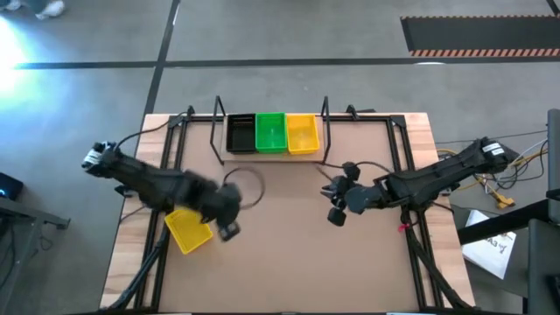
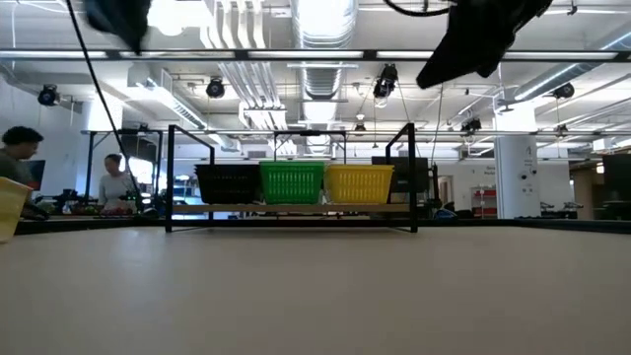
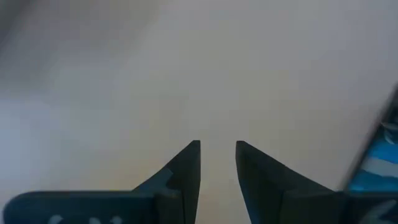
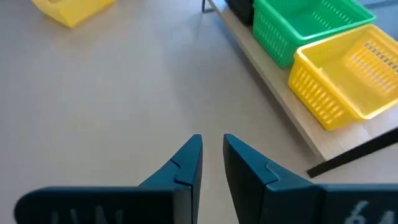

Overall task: Stack baskets on shelf by color
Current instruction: Stack the yellow basket on the yellow basket on the shelf

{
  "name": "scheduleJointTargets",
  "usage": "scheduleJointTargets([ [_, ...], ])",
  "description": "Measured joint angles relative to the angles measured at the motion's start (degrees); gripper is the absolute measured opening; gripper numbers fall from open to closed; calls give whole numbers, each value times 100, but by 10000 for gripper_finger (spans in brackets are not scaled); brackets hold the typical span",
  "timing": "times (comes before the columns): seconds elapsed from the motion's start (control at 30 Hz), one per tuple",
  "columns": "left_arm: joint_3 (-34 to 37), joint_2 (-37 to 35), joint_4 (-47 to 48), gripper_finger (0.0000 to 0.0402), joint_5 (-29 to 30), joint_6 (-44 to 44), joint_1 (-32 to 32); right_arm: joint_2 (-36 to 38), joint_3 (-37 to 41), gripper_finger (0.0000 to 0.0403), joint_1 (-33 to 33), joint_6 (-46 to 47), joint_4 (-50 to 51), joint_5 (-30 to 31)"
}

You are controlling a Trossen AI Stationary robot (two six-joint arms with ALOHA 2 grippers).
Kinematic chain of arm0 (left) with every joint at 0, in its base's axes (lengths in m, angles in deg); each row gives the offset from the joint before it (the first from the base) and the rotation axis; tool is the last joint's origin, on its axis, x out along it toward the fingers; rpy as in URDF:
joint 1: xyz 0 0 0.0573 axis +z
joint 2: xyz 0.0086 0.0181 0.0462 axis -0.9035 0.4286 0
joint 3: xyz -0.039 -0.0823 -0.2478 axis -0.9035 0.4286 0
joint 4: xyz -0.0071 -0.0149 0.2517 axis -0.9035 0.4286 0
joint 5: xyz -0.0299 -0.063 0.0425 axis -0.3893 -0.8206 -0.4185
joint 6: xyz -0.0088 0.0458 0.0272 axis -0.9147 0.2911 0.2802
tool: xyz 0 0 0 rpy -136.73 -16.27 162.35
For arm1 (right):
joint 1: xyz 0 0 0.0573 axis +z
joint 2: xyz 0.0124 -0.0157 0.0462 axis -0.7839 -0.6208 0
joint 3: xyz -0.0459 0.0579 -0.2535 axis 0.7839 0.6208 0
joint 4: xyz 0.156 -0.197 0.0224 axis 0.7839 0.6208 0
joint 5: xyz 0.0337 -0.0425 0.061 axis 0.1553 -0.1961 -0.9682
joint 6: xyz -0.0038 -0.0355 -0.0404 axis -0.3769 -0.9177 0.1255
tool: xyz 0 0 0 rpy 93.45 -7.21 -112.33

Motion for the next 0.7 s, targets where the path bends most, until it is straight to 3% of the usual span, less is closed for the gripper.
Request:
scheduleJointTargets([
  [0.13,767,-406,45,84,-601,-1643,-756,-381,7,57,-5,-134,-253,-6],
  [0.27,1396,-674,55,89,-1261,-2585,-1471,-648,-21,57,-5,-88,-431,-21],
  [0.47,2113,-789,-61,155,-1308,-3290,-2276,-777,-251,57,-5,-112,-427,-163],
  [0.6,2551,-776,-497,212,-1050,-3297,-2432,-736,-396,57,-5,-149,-413,-163],
  [0.7,2868,-705,-731,232,-864,-3302,-2432,-682,-501,57,-5,-207,-417,-159],
])
